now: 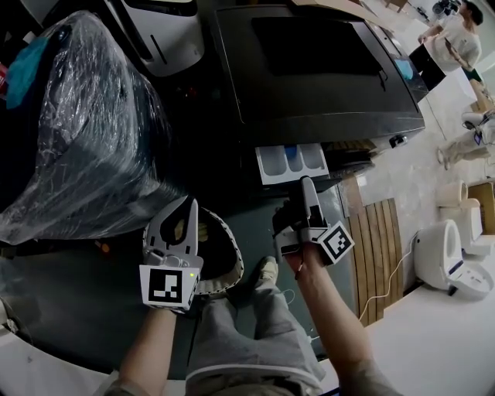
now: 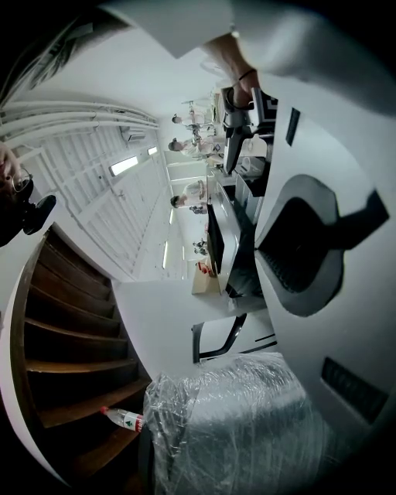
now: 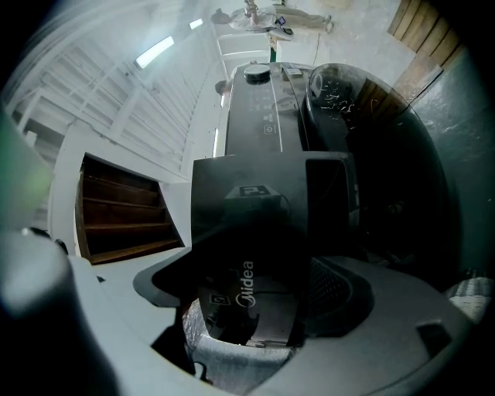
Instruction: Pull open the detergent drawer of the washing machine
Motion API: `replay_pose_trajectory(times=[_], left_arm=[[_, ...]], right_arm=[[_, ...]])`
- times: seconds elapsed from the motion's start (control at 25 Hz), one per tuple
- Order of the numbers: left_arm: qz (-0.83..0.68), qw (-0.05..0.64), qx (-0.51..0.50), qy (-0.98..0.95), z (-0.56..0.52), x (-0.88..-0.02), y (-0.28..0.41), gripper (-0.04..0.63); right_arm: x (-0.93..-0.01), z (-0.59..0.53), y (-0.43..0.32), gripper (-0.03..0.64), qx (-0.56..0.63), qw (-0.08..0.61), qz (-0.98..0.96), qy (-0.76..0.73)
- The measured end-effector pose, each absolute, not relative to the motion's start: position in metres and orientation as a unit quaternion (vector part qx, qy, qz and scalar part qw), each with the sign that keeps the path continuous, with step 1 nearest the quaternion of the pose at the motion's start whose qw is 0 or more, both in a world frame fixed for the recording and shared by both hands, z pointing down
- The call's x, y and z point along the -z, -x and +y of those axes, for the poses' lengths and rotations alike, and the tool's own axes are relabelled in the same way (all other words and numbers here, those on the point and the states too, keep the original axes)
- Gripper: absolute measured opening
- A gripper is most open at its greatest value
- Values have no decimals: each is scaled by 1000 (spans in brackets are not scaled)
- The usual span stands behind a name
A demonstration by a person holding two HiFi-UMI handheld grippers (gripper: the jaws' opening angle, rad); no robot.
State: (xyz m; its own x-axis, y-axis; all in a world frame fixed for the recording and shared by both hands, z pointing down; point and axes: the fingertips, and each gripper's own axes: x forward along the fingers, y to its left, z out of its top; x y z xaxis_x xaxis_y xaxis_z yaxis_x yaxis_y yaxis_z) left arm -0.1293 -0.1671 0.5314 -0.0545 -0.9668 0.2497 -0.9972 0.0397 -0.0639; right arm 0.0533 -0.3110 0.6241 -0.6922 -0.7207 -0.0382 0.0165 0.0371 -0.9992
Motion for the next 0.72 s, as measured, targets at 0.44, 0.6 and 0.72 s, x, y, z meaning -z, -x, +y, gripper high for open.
replay_pose_trajectory(times=[0.44, 0.6, 0.72], left_arm=[[-710, 66, -111, -692, -162, -531, 125, 11], [-709, 67, -105, -694, -160, -529, 120, 11], [-707, 68, -107, -696, -157, -529, 116, 11]], right_arm=[[-624, -284, -73, 436, 644, 286, 661, 258], [-624, -273, -80, 436, 645, 283, 662, 256], [-625, -267, -87, 436, 644, 281, 664, 254]])
